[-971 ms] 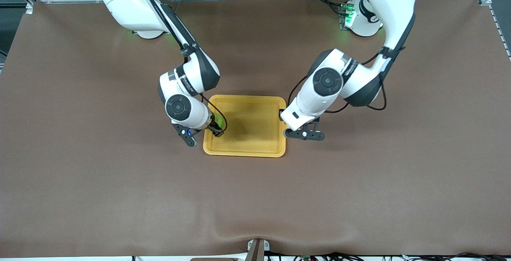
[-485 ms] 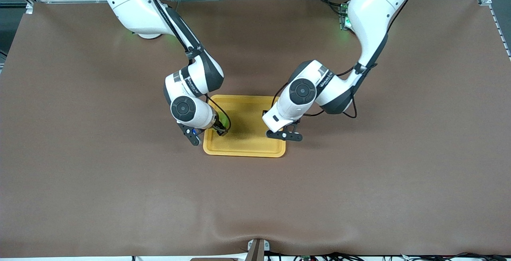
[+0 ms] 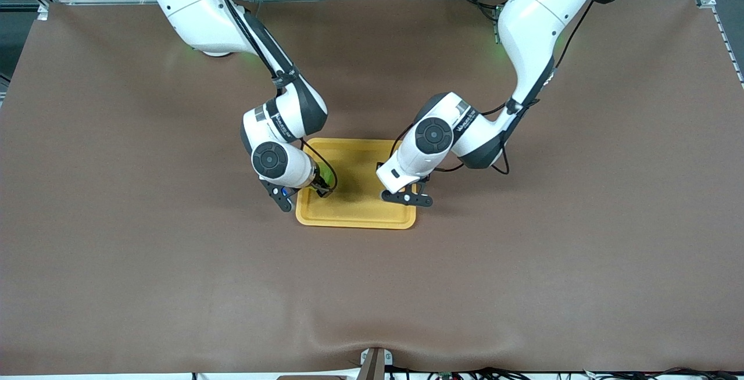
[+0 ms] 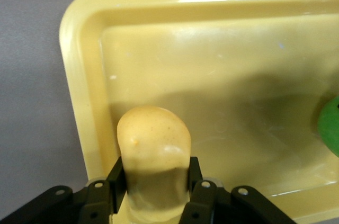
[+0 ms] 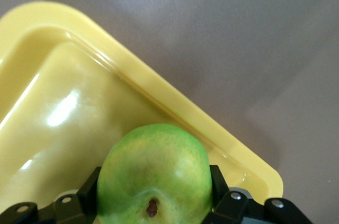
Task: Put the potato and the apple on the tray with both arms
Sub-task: 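Lower the apple and potato into the tray and open both grippers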
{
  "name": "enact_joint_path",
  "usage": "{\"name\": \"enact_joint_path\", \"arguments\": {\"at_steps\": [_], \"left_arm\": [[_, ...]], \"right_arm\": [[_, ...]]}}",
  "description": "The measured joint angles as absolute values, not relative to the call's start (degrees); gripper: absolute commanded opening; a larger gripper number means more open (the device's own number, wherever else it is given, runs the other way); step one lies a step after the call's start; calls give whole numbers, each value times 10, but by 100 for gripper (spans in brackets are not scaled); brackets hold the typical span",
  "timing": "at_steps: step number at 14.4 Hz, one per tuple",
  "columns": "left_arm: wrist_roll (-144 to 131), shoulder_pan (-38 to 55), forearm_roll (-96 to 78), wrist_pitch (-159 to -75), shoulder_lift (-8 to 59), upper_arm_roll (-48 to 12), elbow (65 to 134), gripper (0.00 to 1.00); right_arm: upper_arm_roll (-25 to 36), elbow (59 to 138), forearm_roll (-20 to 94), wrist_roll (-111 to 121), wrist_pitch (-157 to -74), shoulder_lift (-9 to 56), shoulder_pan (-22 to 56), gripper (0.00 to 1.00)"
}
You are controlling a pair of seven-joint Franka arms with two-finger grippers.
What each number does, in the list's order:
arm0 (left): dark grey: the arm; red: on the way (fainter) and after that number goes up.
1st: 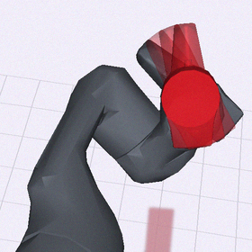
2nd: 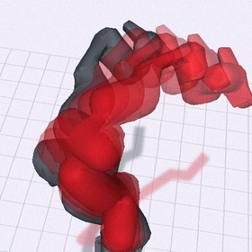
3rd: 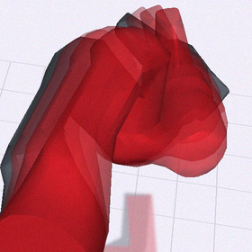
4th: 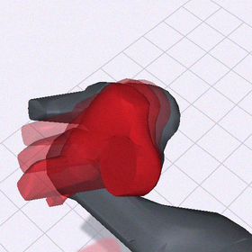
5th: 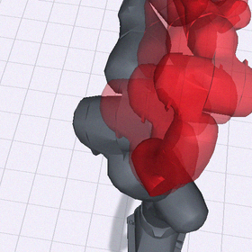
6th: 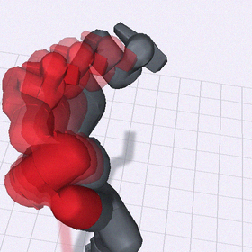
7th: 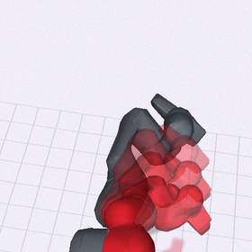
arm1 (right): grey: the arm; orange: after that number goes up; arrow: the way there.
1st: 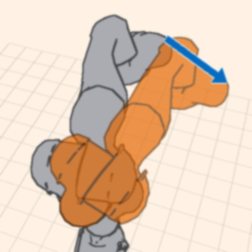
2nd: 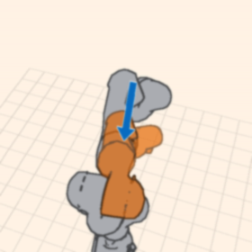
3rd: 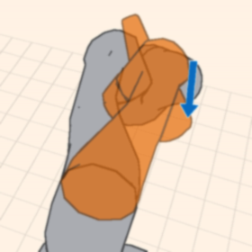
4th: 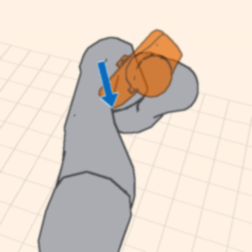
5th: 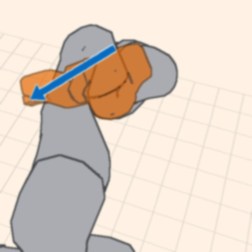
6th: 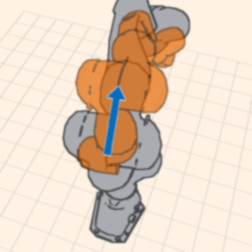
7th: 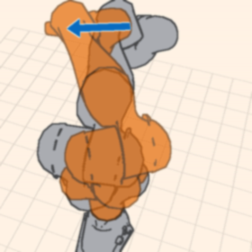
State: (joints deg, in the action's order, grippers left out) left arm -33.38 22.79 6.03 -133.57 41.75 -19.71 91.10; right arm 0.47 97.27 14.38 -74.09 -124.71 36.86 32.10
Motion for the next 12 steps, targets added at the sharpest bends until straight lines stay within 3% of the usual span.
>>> {"name": "enact_joint_path", "arguments": {"at_steps": [4,6,8,9,12], "left_arm": [[-334,229,90,-1338,425,-196,910,30],[-334,229,91,-1338,427,-194,910,37],[-334,229,91,-1338,430,-192,910,59],[-334,229,91,-1339,431,-192,909,100],[-334,228,96,-1340,432,-191,900,100]], "right_arm": [[5,973,144,-747,-1247,373,331,100],[5,973,144,-748,-1247,373,331,100],[7,972,144,-748,-1246,373,331,100],[8,970,144,-748,-1240,372,330,100],[13,961,144,-747,-1214,360,326,100]]}}
